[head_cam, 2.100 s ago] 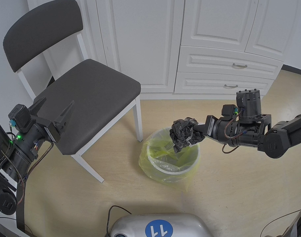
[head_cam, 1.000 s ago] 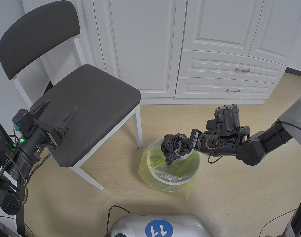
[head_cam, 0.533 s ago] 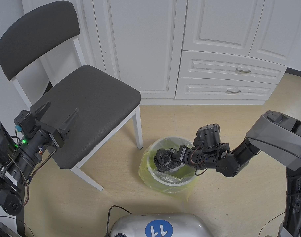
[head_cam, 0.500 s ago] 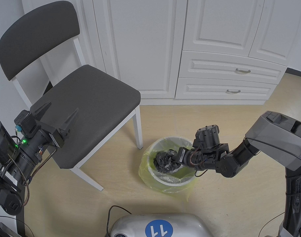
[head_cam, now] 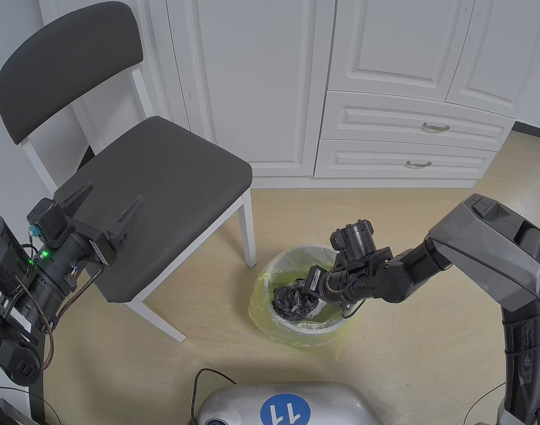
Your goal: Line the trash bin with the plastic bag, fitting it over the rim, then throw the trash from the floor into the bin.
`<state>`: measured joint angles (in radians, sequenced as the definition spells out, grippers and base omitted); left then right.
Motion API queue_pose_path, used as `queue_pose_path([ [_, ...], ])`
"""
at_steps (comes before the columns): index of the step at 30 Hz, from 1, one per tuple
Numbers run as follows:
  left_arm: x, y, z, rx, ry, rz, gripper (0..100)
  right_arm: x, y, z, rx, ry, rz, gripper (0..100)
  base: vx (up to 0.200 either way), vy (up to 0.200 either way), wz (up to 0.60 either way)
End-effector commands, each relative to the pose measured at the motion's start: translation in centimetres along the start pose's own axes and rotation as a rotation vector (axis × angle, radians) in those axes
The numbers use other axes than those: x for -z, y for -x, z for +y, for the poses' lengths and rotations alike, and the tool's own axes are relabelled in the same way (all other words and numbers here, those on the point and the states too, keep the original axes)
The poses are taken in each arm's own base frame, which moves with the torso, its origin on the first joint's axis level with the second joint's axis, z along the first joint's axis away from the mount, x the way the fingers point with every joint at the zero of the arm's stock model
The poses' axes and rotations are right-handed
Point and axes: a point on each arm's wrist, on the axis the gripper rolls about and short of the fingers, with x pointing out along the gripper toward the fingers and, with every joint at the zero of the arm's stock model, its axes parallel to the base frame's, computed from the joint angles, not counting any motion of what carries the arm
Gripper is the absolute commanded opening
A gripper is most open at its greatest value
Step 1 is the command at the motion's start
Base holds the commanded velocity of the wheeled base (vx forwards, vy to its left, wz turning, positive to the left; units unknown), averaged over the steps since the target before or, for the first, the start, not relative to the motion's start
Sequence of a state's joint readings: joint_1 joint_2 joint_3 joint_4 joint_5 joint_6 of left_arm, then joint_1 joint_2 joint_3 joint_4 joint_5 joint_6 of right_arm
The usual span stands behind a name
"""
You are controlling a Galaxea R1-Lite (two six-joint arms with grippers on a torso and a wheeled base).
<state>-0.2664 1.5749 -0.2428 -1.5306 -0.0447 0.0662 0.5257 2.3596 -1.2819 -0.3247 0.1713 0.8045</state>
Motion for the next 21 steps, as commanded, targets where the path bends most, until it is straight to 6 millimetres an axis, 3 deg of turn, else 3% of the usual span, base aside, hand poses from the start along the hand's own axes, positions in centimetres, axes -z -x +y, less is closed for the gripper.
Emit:
queue_pose_path([
  [1, 0.1, 0.0, 0.0, 0.002, 0.001, 0.002, 100, -0.3, -1.4, -0.2, -0.001, -0.008, -0.007, 0, 0.000, 0.000, 0.00],
  [11, 0.7, -0.3, -0.1, 0.005, 0.001, 0.028, 100, -1.3, -4.3, -1.2, 0.021, -0.008, -0.048, 0, 0.000, 0.000, 0.00],
  [21, 0.8, -0.4, -0.4, 0.018, 0.003, 0.033, 100, -1.3, -4.7, -1.7, 0.037, -0.010, -0.046, 0, 0.000, 0.000, 0.00],
])
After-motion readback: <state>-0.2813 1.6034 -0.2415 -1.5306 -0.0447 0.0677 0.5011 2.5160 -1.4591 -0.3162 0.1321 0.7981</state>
